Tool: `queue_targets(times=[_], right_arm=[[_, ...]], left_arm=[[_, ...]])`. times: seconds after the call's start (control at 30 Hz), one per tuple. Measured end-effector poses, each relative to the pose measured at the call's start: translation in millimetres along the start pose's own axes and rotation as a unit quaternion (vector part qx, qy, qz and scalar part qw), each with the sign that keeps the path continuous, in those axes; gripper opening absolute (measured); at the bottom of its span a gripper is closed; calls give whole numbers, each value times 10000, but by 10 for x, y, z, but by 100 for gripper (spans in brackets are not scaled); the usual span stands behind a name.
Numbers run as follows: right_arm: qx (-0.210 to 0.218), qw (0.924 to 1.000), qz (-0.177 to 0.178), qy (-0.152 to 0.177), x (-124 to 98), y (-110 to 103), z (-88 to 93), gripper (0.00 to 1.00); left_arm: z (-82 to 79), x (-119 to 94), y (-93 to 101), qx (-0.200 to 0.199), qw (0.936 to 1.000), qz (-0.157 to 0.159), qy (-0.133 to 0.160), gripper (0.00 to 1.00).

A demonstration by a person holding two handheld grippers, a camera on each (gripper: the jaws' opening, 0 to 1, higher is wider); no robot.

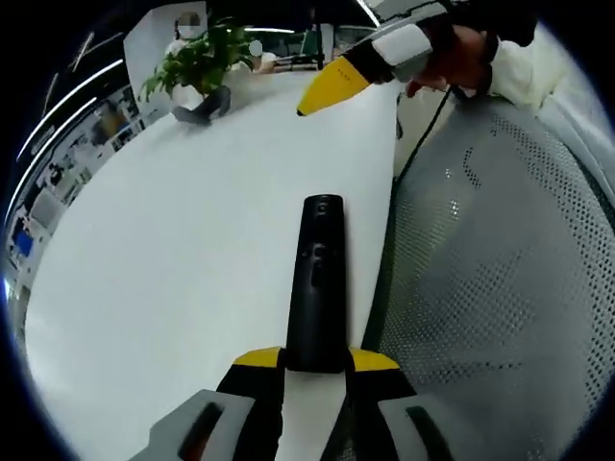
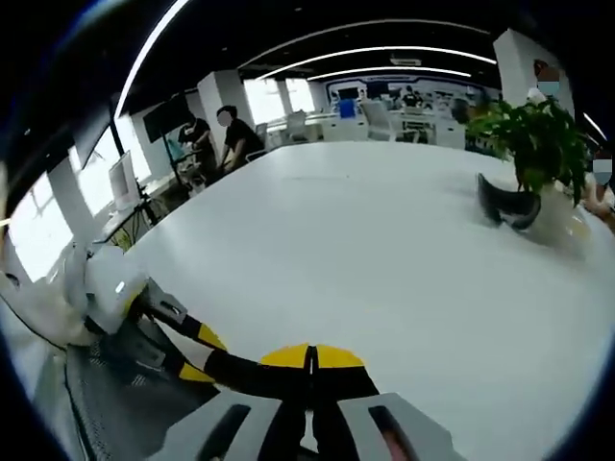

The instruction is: Press the specified remote control buttons in sequence, fully releasing each button before pressing the next.

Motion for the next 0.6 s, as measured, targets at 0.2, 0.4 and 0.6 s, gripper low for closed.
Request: queue_targets(times=[0.2,0.4,0.6], right_arm=[[163,9987,-152,-462,176,-7,3,0],[419,9921,-111,-1177,396,86,209,0],[733,9843,-10,-1608,453,218,384,0]], left_arm=[[5,-7,-10,-177,9987,-55,474,24],[-20,-6,-10,-198,9984,-84,525,24],[-35,-5,3,-258,9981,-134,539,24]])
Point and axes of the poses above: the point that each gripper's makers call its tool centre point, and the gripper's own axes: x roughly forward along the fingers, y roughly to its right, z roughly out of its underside, the point moved 1 cm from there along -x, roughly backward along the fingers, and after that the axes turned 8 degrees about -y, right-handed, at the moved point
